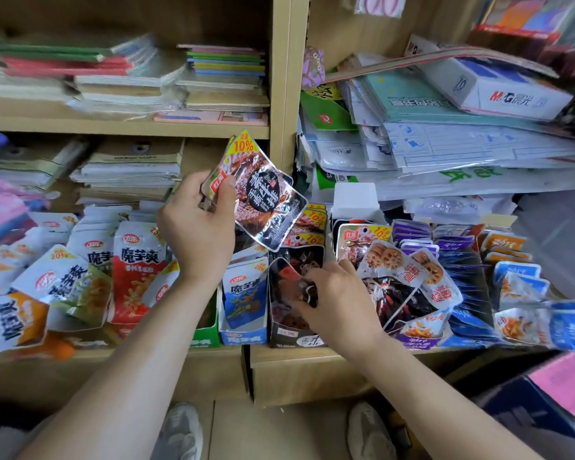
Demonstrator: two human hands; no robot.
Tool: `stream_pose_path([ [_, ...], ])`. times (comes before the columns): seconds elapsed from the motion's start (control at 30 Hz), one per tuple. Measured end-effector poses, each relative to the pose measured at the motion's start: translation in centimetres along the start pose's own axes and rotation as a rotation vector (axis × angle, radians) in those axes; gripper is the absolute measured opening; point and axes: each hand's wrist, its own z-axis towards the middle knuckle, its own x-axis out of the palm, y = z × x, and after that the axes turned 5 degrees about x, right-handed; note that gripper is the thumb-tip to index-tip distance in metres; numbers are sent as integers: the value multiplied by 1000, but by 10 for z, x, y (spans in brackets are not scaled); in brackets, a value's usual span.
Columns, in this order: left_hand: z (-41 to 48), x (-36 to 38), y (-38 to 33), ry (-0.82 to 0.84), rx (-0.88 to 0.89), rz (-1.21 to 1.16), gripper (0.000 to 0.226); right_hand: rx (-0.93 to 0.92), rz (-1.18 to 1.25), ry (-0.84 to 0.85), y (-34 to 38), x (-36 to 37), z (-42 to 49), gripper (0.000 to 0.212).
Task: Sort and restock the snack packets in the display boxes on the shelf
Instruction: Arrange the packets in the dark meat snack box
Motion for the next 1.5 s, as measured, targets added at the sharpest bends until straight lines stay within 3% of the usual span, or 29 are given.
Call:
stream_pose_path([
  [0.17,4,-7,3,-1,-24,-6,21,-129,96,61,-6,-10,-8,28],
  [0.33,7,-14,7,27,-38,-47,16,-251,166,-16,-24,-18,-16,39],
  [0.43,7,-16,7,37,-63,-97,15,-119,338,-118,-24,-28,-16,27],
  [0.57,8,-19,5,42,-69,-132,15,162,766,-194,-33,-60,-13,23],
  [0.7,4,-18,2,44,-56,-140,17,297,911,-379,-59,-94,-10,24],
  [0.8,1,-17,1,57,-55,-135,18,315,750,-375,-79,-112,-13,28],
  [0.93,-2,-12,0,69,-48,-127,20,263,248,50,-95,-97,-14,49],
  [1.0,-3,-9,1,76,-50,-126,21,188,145,159,-87,-77,-14,67],
  [1.2,-8,-2,3,107,-36,-135,15,92,91,-60,-81,-45,-12,95],
  [1.27,-8,-2,3,98,-31,-142,17,59,25,-176,-83,-49,-14,87],
  [1.37,-7,-2,5,68,-46,-151,19,-73,23,-345,-71,-53,-13,50],
  [1.43,-6,-2,5,45,-55,-156,19,-181,104,-287,-54,-49,-6,37],
  [1.5,-4,-3,3,33,-70,-166,19,-250,115,-117,-37,-38,6,40],
])
